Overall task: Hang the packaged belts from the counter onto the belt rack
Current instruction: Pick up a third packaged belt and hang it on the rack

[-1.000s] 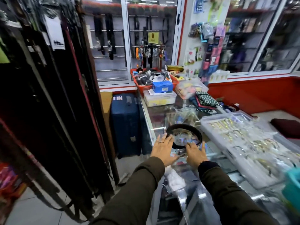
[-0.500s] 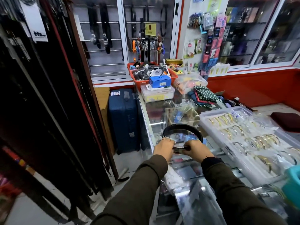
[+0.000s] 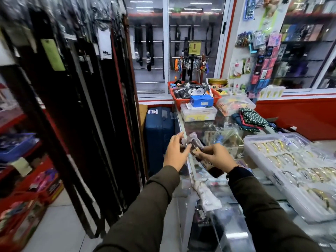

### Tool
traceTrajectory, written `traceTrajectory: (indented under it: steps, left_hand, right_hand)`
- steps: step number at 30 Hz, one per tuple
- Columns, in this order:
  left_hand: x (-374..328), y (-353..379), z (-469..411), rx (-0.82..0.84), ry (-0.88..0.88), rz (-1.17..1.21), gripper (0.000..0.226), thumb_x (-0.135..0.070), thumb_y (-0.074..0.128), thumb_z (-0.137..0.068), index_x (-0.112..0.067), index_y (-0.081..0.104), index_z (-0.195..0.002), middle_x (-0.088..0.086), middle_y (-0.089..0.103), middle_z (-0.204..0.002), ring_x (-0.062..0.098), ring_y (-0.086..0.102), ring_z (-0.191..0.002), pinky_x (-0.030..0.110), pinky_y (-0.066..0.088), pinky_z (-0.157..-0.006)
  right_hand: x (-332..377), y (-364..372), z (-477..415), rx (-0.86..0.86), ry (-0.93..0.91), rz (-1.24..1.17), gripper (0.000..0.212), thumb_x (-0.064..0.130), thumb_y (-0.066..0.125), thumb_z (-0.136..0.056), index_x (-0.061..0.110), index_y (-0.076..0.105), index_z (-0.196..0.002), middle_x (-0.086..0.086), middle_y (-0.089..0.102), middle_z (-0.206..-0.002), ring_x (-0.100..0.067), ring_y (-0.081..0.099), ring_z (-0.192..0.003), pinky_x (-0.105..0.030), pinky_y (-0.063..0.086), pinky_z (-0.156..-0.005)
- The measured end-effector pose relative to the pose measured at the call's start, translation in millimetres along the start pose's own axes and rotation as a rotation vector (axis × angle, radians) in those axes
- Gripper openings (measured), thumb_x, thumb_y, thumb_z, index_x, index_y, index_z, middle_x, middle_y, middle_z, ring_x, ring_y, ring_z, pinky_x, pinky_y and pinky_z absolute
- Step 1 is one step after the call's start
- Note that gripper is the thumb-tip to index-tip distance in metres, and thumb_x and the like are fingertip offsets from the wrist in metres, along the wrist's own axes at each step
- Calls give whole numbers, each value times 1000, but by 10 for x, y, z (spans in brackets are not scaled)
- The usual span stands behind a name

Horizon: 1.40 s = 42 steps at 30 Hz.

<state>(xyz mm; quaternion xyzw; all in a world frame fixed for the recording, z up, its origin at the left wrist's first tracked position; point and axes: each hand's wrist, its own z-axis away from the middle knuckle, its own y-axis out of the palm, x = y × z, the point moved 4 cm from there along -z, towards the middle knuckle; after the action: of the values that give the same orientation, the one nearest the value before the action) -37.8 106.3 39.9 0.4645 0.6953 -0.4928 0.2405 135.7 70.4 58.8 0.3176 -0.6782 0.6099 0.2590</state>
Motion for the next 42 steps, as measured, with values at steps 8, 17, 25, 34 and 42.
traceTrajectory:
  steps: [8,17,25,34,42]
  left_hand:
    - [-200,-667,121,-271,-348,613,37,-19,84,-80,-7,70,-112,8,73,-102,17,73,-88,27,63,-65]
    - [-330,-1588,290,-439,-196,360,36,-25,83,-82,-2,75,-108,13,77,-97,23,75,-92,37,64,-77]
    - [-809,-2293,214,-578,-15,422,5,-19,79,-85,-20,77,-90,12,79,-92,21,74,-88,51,60,-90]
    - [-1274,-2749,173,-527,22,606,25,-17,77,-87,-3,76,-108,11,78,-95,12,75,-83,25,61,-71]
    - [-1747,-3030,-131,-410,126,601,36,-7,72,-90,-8,68,-126,10,75,-105,4,74,-88,21,61,-76]
  right_hand:
    - [646,246,-35,20,-99,-440,56,60,78,-74,7,81,-93,-19,79,-91,-10,59,-80,-31,45,-74]
    - [1428,611,33,141,-147,-716,26,28,77,-87,2,77,-93,5,71,-70,-3,60,-66,-19,45,-62]
    - [1976,588,27,-113,-415,-567,39,35,86,-76,17,78,-111,2,79,-101,-13,74,-97,-32,57,-91]
    - [2844,299,-123,2,-513,-880,19,22,80,-84,21,80,-103,-4,81,-103,-25,75,-105,-41,59,-90]
    - [3409,-80,-363,-3,-571,-977,31,13,61,-98,-3,67,-124,-18,74,-117,-25,70,-109,-42,57,-94]
